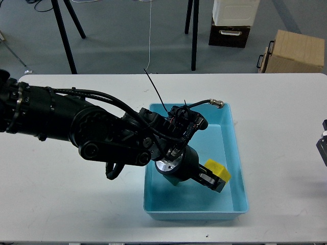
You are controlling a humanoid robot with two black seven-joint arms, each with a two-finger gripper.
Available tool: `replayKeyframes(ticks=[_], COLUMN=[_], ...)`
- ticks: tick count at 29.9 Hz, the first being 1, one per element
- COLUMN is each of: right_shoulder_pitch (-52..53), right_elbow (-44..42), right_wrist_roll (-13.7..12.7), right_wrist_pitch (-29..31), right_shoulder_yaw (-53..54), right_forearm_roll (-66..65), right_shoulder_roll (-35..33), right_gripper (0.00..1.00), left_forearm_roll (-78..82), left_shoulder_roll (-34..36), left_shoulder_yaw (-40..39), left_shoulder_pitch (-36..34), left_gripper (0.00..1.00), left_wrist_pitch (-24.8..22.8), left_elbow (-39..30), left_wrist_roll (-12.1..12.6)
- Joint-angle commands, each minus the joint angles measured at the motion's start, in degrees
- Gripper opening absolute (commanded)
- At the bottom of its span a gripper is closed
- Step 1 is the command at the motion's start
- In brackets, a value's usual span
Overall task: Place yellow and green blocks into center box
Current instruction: 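Lower the yellow cube into the tray beside the green cube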
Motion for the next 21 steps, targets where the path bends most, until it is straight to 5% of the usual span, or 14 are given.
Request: replayKeyframes(ticks=[1, 21], right_shoulder_pitch=[-0.12, -0.48], right_elbow=[0.29, 0.73], right_wrist_roll=[-0.01, -0.01], right_wrist_pitch=[0.00, 0.00], right_shoulder_yaw=[0.00, -0.09], right_forearm_roll=[0.02, -0.07], right_shoulder_roll=[0.00, -0.26], right_gripper=[1.00, 1.00], left_forearm_roll=[0.13, 0.21], left_shoulder_roll=[-0.11, -0.11], left_shoulder_yaw=[0.24, 0.77], left_shoulder_pitch=[-0.22, -0.40], left_gripper=[0.85, 0.86], left_wrist_pitch=[-0.06, 0.11], left_elbow=[0.82, 1.79], left_wrist_roll=[0.01, -0.08])
